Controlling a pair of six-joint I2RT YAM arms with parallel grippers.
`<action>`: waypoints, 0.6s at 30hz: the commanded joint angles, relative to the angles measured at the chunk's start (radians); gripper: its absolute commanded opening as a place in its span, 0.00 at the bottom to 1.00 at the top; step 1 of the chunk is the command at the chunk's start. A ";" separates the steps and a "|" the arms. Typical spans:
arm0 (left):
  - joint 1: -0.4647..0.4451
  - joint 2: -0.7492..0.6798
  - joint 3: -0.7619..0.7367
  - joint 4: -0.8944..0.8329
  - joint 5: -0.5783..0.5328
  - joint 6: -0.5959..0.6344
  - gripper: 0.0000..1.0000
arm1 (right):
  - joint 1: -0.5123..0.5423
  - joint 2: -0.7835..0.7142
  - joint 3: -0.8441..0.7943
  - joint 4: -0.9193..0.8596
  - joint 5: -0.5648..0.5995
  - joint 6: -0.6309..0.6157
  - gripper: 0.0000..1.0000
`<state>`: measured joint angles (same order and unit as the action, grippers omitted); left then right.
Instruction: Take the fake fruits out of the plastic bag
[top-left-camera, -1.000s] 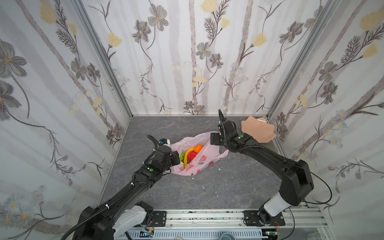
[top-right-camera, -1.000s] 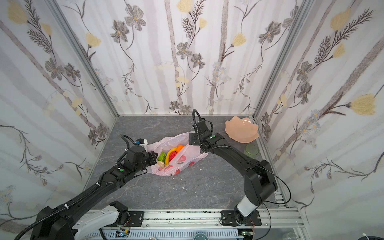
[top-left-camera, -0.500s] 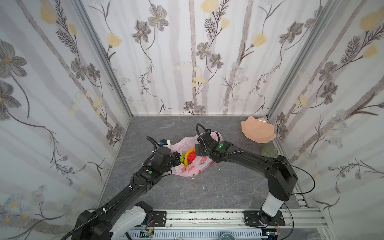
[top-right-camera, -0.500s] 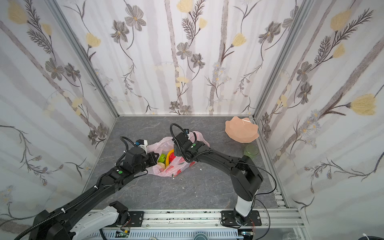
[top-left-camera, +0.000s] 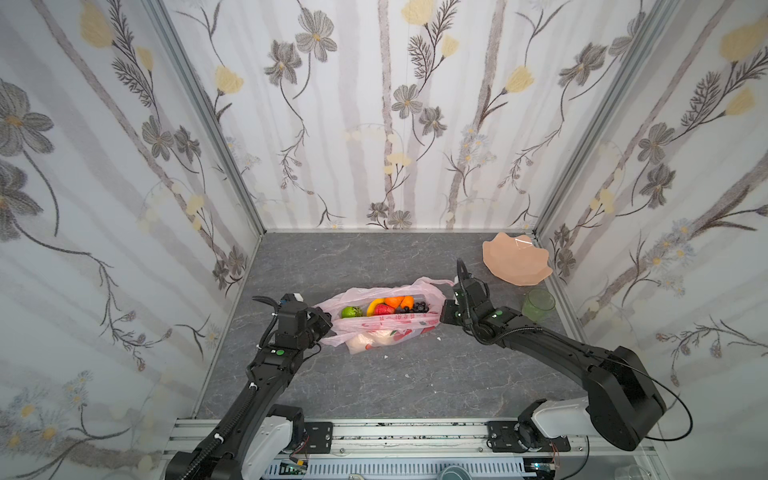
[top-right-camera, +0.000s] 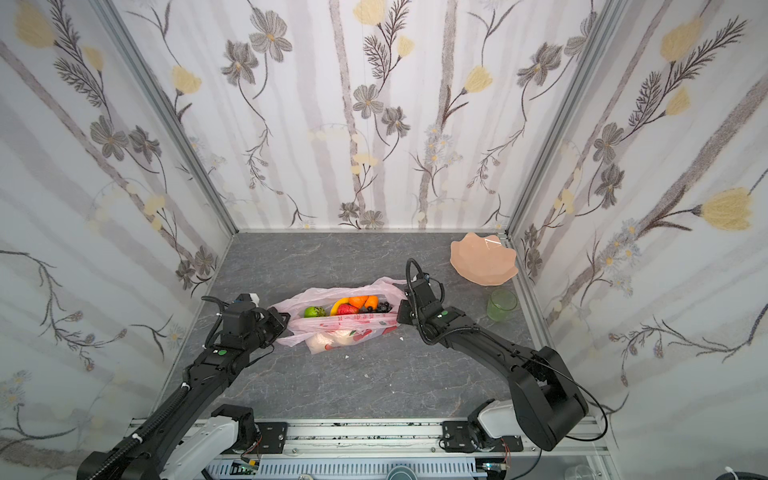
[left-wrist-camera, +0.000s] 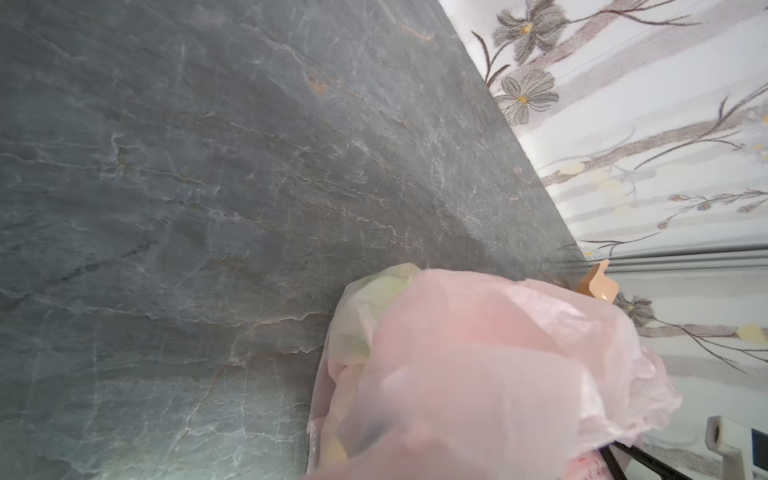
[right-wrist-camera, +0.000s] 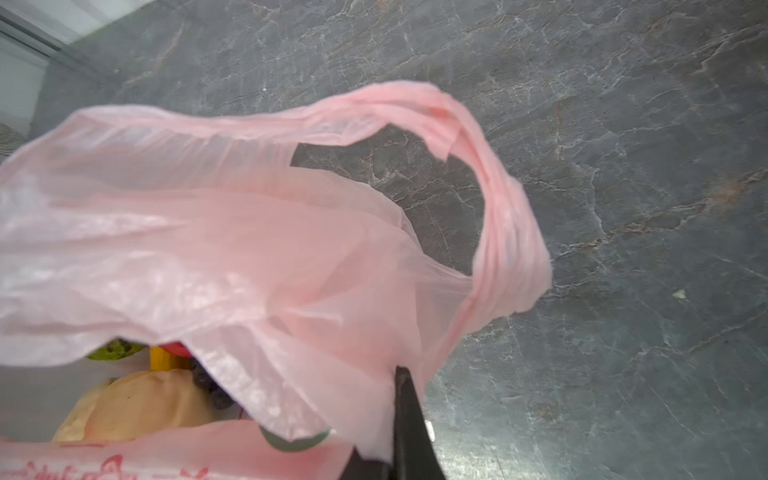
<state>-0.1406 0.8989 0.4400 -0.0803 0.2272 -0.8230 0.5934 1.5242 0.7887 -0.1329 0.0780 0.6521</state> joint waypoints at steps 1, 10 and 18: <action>0.017 0.014 -0.004 0.014 0.031 0.002 0.00 | -0.008 -0.005 -0.014 0.090 -0.027 -0.021 0.00; -0.226 -0.038 0.165 -0.303 -0.291 0.114 0.45 | 0.048 -0.011 0.027 0.052 0.028 -0.050 0.00; -0.529 0.079 0.425 -0.605 -0.662 0.174 0.68 | 0.108 -0.012 0.085 0.001 0.104 -0.096 0.00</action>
<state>-0.6022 0.9138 0.7860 -0.5331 -0.2272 -0.6933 0.6895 1.5127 0.8539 -0.1173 0.1322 0.5835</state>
